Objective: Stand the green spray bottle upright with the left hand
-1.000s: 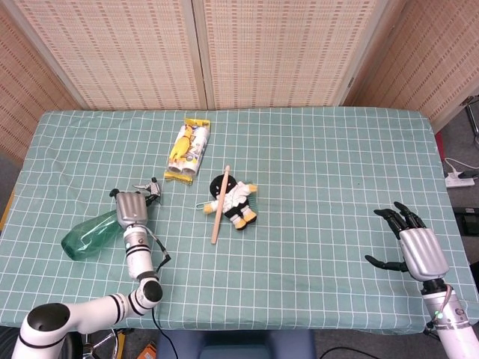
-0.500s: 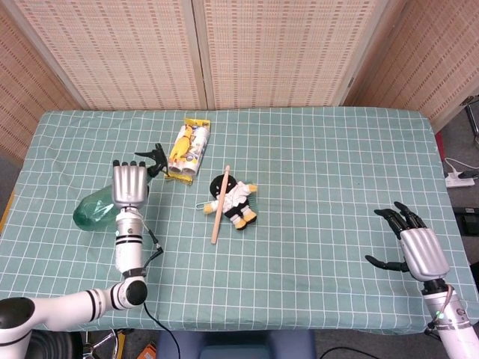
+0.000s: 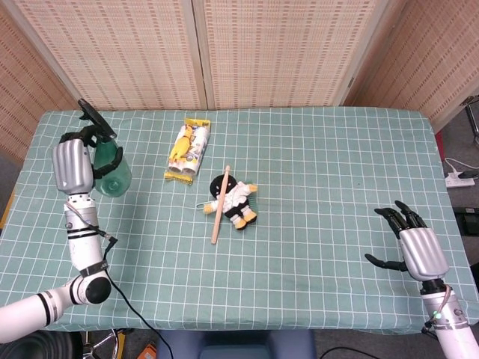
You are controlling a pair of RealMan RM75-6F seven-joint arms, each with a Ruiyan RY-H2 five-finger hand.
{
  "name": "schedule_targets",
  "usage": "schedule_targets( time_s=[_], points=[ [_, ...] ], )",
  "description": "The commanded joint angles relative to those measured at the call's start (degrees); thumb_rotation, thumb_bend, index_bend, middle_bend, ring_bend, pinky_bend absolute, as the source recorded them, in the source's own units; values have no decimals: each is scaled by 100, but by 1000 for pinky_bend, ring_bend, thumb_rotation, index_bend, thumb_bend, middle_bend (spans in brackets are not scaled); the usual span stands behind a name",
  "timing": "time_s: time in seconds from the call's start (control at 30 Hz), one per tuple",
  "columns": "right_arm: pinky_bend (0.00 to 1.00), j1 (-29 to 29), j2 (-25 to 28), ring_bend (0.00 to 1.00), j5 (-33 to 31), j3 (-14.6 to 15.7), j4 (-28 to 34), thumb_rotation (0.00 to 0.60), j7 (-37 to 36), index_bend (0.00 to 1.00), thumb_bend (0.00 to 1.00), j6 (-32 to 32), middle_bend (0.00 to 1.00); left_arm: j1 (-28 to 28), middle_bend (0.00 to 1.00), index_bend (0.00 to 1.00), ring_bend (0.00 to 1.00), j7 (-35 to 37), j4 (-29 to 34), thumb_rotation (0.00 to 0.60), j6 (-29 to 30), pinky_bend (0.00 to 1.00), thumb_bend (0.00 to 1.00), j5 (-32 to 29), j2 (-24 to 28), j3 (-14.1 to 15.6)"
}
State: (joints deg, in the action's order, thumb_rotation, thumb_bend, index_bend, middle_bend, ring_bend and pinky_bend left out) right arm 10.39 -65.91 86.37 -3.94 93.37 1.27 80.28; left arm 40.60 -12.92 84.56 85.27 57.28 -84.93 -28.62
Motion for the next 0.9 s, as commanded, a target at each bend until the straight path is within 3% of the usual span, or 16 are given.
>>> schedule_targets(
  time_s=[0.03, 0.27, 0.4, 0.5, 0.6, 0.7, 0.9],
  points=[
    [189, -12, -47, 66, -40, -25, 1, 600, 97, 192, 0, 34, 212, -92, 838, 595, 586, 1223, -696, 600, -138, 362, 393, 386, -124, -286],
    [190, -57, -136, 68, -152, -74, 15, 600, 421, 192, 0, 122, 213, 201, 832, 595, 586, 2493, -1780, 600, -763, 341, 395, 215, -466, -594],
    [189, -81, -181, 68, -254, -110, 63, 600, 639, 192, 0, 154, 221, 334, 817, 583, 570, 3008, -2420, 600, -1041, 329, 394, 286, -620, -572],
    [189, -96, -209, 68, -325, -132, 110, 600, 810, 192, 0, 176, 224, 385, 793, 558, 546, 3372, -3078, 600, -1092, 314, 394, 658, -813, -263],
    [189, -106, -233, 68, -364, -146, 142, 600, 942, 192, 0, 195, 225, 378, 779, 544, 527, 3857, -3942, 600, -897, 302, 394, 1369, -1060, 308],
    [190, -111, -258, 68, -412, -162, 174, 600, 1079, 193, 0, 204, 229, 355, 773, 538, 519, 4396, -4747, 600, -735, 297, 392, 1790, -1323, 680],
    [190, -101, -297, 70, -515, -191, 256, 600, 1385, 193, 0, 192, 230, 471, 767, 532, 513, 5178, -5584, 600, -1018, 292, 380, 1739, -1686, 698]
  ],
)
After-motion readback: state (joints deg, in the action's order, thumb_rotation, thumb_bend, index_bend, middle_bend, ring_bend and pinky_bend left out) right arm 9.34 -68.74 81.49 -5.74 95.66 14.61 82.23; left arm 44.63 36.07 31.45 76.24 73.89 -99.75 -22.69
